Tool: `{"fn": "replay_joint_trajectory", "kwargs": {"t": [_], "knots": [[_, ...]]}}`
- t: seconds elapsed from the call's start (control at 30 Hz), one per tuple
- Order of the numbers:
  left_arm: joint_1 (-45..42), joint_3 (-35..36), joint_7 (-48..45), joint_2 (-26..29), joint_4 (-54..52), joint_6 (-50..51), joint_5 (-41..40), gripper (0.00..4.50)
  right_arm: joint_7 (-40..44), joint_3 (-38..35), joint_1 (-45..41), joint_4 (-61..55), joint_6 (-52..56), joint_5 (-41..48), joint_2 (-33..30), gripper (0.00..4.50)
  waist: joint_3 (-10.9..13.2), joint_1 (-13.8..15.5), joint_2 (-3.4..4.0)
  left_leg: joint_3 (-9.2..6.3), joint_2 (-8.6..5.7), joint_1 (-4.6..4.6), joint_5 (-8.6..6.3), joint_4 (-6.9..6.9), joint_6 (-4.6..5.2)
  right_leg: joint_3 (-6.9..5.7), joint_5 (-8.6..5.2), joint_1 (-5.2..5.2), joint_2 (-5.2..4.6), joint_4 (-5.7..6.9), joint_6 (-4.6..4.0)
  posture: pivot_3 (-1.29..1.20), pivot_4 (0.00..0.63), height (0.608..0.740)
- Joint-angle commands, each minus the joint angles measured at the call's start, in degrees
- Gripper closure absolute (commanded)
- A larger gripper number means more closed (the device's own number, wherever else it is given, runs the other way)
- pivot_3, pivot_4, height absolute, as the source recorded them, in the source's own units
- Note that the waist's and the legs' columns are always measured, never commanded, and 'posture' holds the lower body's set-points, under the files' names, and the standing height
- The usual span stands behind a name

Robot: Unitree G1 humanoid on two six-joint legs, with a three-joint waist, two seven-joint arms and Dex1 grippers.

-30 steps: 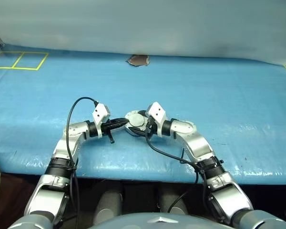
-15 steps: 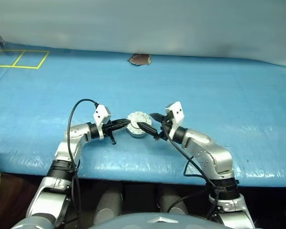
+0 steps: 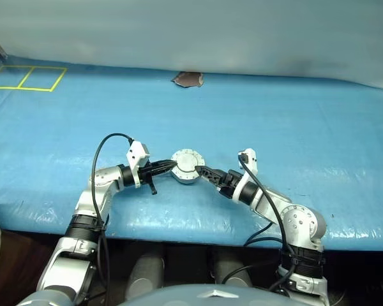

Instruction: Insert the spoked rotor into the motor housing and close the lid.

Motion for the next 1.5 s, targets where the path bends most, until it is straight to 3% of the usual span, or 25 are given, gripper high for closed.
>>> {"fn": "replay_joint_trajectory", "kwargs": {"t": [0.03,0.4,1.0,1.1,1.37,1.5], "knots": [[-0.38,-0.53,-0.61,-0.22,-0.39,-1.0,0.09,4.5,-1.09,-1.72,-0.48,2.71,-0.16,2.47,1.24,0.06,0.0,0.02,0.0,0.0,0.0,0.0,0.0,0.0,0.01,0.0,0.0,0.0,0.0,0.0,0.0,0.0,0.15,0.74],[-0.47,-0.65,-0.5,0.18,-0.09,-1.71,0.41,4.5,-2.81,-6.22,-0.93,8.61,-0.53,9.72,3.78,0.06,-0.01,-0.25,0.01,0.01,0.02,0.1,0.01,0.01,0.02,0.0,0.01,0.09,0.03,0.04,0.01,0.0,0.15,0.74],[-0.71,-0.75,-0.34,0.14,0.43,-2.4,0.7,4.5,-5.03,-3.86,-0.98,9.89,-3.28,12.77,6.03,0.06,-0.01,-0.28,0.01,0.02,0.02,0.08,0.02,0.01,0.03,0.01,0.01,0.07,0.03,0.03,0.01,0.0,0.15,0.74],[-0.73,-0.81,-0.31,0.12,0.59,-2.63,0.75,4.5,-5.18,-3.75,-0.93,10.0,-3.74,13.72,6.09,0.67,-0.01,-0.3,0.01,0.02,0.01,0.08,0.02,0.01,0.03,0.01,0.01,0.07,0.03,0.03,0.01,0.0,0.15,0.74],[-0.8,-0.89,-0.29,0.09,0.84,-2.95,1.05,4.5,-5.73,-3.13,-1.01,9.4,-3.79,14.94,5.89,3.1,0.02,-0.52,0.05,0.03,0.01,0.05,0.02,0.01,0.04,0.01,0.01,0.03,0.04,0.03,0.01,0.0,0.15,0.74],[-0.75,-0.72,-0.32,-0.06,0.93,-3.1,1.22,4.5,-6.22,-2.47,-0.76,9.7,-4.16,14.79,5.31,3.31,0.01,-0.6,0.05,0.03,0.02,0.09,0.03,0.02,0.04,0.02,0.02,0.08,0.04,0.04,0.02,0.0,0.15,0.74]]}}
